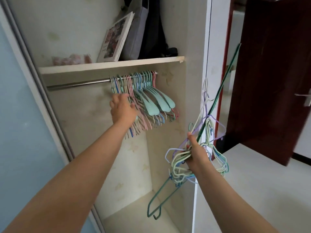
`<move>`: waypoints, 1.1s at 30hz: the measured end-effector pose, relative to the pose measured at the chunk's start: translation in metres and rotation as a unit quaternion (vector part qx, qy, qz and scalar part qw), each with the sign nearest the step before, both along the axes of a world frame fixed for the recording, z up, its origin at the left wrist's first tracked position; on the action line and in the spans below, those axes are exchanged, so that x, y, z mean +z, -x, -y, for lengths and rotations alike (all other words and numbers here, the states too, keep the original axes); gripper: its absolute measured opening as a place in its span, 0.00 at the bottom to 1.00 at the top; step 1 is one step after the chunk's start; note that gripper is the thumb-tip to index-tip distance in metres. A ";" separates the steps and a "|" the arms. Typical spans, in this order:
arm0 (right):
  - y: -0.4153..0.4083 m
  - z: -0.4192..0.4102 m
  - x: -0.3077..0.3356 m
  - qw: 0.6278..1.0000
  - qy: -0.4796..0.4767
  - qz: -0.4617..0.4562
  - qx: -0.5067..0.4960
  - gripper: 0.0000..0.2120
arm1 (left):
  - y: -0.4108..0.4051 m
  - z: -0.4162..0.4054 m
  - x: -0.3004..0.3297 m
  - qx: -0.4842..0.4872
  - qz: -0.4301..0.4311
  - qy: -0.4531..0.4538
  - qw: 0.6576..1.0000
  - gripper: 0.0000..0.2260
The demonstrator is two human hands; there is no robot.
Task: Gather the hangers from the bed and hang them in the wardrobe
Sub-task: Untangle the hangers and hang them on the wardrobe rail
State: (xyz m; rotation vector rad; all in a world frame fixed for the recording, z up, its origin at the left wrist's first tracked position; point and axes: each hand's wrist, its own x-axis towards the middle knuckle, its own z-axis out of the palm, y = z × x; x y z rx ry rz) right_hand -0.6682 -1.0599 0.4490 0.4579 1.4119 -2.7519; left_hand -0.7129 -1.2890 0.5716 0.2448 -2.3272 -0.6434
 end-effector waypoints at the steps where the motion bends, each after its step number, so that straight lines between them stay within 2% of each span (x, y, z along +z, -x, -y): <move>1: -0.001 0.001 -0.002 1.000 -0.011 0.002 0.000 0.18 | -0.011 -0.019 -0.006 -0.083 0.013 0.016 0.996 0.12; 2: -0.002 0.002 -0.004 1.000 -0.026 0.003 0.001 0.20 | -0.022 -0.038 -0.012 -0.172 0.067 0.026 0.982 0.11; 4: -0.003 0.005 -0.009 0.999 -0.051 0.003 0.002 0.25 | -0.041 -0.073 -0.028 -0.317 0.220 -0.007 0.922 0.14; 5: -0.005 0.006 -0.011 0.998 -0.063 0.006 0.002 0.28 | -0.048 -0.087 -0.036 -0.352 0.273 -0.040 0.895 0.18; 7: -0.009 0.008 -0.014 0.996 -0.088 0.008 -0.009 0.39 | -0.056 -0.108 -0.054 -0.375 0.305 -0.076 0.872 0.19; 11: -0.015 0.007 -0.026 0.995 -0.090 -0.026 -0.040 0.54 | -0.057 -0.127 -0.085 -0.370 0.276 -0.122 0.879 0.11; 15: -0.024 -0.005 -0.039 0.989 -0.112 -0.074 -0.058 0.44 | -0.056 -0.136 -0.102 -0.368 0.291 -0.159 0.869 0.19; 17: -0.031 -0.009 -0.047 0.983 -0.134 -0.109 -0.057 0.41 | -0.057 -0.140 -0.101 -0.354 0.273 -0.197 0.873 0.28; 19: -0.042 -0.012 -0.052 0.980 -0.148 -0.124 -0.054 0.45 | -0.059 -0.146 -0.095 -0.313 0.196 -0.261 0.892 0.35; 21: -0.053 -0.017 -0.057 0.974 -0.176 -0.134 -0.057 0.45 | -0.065 -0.147 -0.086 -0.273 0.074 -0.291 0.914 0.37; 23: -0.064 -0.023 -0.060 0.964 -0.228 -0.119 -0.064 0.43 | -0.073 -0.145 -0.078 -0.226 -0.091 -0.233 0.941 0.34; 25: -0.071 -0.033 -0.072 0.956 -0.267 -0.097 -0.073 0.37 | -0.078 -0.141 -0.067 -0.209 -0.253 -0.087 0.941 0.26; 26: -0.074 -0.038 -0.077 0.952 -0.283 -0.091 -0.076 0.34 | -0.080 -0.142 -0.061 -0.214 -0.292 -0.005 0.932 0.22; 27: -0.078 -0.043 -0.083 0.947 -0.301 -0.082 -0.078 0.34 | -0.081 -0.145 -0.055 -0.221 -0.300 0.073 0.925 0.18; 29: -0.085 -0.052 -0.092 0.938 -0.331 -0.064 -0.084 0.37 | -0.079 -0.158 -0.044 -0.233 -0.257 0.199 0.917 0.14; 31: -0.090 -0.064 -0.104 0.936 -0.338 -0.064 -0.080 0.38 | -0.071 -0.175 -0.035 -0.210 -0.191 0.290 0.914 0.19; 33: -0.097 -0.076 -0.110 0.936 -0.337 -0.071 -0.071 0.36 | -0.057 -0.186 -0.025 -0.170 -0.121 0.371 0.905 0.28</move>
